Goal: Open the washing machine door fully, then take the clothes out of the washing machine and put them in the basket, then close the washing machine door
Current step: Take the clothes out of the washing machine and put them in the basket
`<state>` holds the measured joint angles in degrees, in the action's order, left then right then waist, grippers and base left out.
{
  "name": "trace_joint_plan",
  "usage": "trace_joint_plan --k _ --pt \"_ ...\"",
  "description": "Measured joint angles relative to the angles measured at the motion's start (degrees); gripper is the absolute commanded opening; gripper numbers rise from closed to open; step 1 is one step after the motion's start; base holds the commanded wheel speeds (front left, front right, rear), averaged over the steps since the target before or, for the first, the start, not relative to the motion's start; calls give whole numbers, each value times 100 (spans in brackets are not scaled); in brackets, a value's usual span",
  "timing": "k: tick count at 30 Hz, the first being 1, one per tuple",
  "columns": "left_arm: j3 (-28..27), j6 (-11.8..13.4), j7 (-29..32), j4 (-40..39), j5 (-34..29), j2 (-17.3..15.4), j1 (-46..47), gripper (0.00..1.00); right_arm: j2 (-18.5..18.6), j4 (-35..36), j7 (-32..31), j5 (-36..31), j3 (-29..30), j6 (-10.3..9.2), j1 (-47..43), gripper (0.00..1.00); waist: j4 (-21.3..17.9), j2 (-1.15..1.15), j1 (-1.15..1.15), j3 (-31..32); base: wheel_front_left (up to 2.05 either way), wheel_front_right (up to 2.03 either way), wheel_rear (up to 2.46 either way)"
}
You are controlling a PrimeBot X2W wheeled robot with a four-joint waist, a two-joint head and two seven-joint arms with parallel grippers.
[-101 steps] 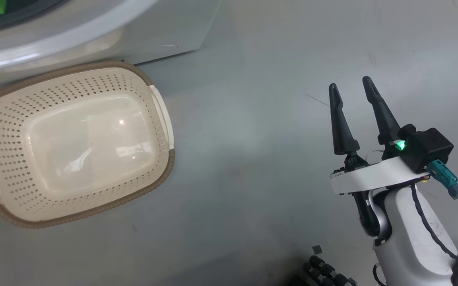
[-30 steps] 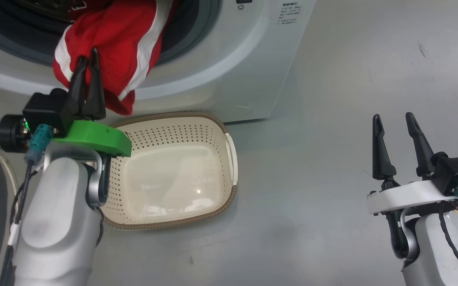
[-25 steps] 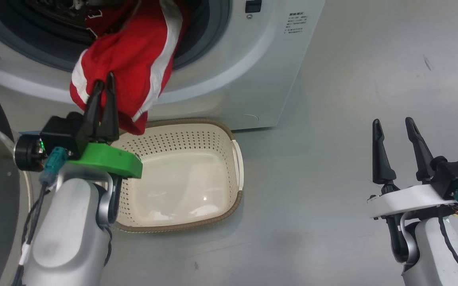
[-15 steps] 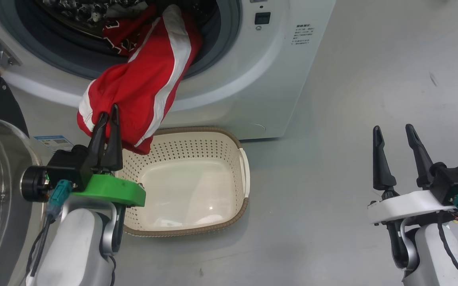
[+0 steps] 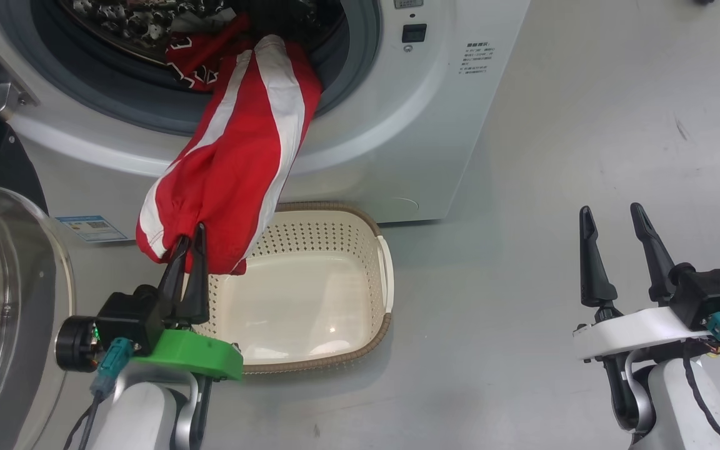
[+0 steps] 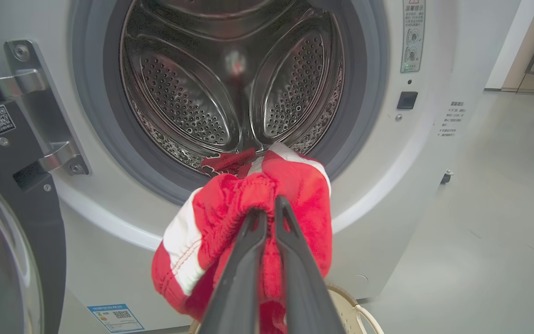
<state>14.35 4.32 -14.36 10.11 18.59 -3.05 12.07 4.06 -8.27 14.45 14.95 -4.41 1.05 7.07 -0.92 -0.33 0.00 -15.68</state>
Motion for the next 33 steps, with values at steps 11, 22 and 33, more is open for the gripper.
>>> trace_joint_plan --k 11,22,33 --pt "159 -65 421 800 344 24 2 0 -26 143 0 -3 -132 41 8 100 -78 0 0 -325 0 0 0" --pt "265 -242 1148 2214 547 52 867 0 -42 209 0 -3 -211 88 239 100 -329 0 0 -816 0 0 0" --pt "197 -363 1540 3260 814 76 1587 75 -49 248 0 -3 -208 91 512 100 -559 0 0 -1218 0 0 0"
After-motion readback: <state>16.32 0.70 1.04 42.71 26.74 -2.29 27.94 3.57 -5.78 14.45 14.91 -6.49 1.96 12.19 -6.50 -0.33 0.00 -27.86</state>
